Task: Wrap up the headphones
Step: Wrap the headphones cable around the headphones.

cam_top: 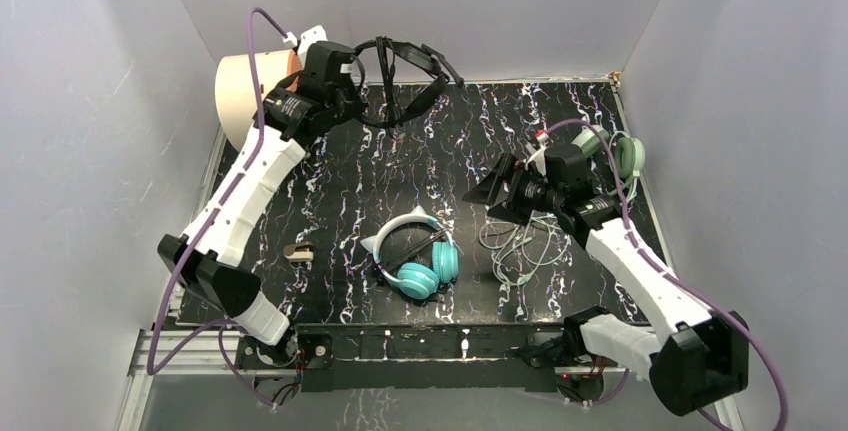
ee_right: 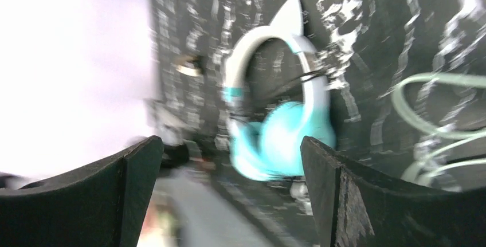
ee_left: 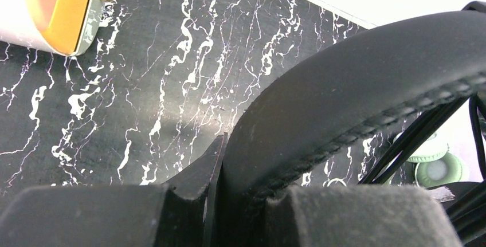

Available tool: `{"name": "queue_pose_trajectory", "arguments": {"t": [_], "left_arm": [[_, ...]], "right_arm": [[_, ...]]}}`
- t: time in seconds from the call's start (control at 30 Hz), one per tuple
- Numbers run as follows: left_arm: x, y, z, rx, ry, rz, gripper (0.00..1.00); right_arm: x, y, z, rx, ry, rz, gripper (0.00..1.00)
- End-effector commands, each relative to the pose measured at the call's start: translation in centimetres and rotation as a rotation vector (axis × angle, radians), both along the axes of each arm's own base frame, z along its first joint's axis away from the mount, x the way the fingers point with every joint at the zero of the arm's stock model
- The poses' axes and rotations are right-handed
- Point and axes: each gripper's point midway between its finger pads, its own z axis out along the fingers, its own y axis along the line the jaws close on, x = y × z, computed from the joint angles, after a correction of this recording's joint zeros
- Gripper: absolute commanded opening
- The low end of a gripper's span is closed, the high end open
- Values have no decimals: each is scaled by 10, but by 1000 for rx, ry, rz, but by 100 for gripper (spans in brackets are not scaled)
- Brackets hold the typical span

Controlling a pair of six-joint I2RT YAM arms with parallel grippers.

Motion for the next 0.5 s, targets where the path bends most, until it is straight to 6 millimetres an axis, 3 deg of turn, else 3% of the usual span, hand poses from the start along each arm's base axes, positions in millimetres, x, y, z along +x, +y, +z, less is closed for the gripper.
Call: {"name": "queue_pose_trajectory", "arguments": {"t": [0.0,0.17,0.33,0.47], "left_arm": [[-10,12,43,-90,-122,-4,0],[-11,15,37,-96,-120,-6,0],[-11,12,37,-117,-128,-21,0],[-12,10,32,-117,-122,-31,0]], "right_arm": [[12,31,55,454,399,-162,98],[43,57,91,634,500,-223,97],[49,95,91,713,685,-255,90],[57,109,88,741,730,-302,86]]}}
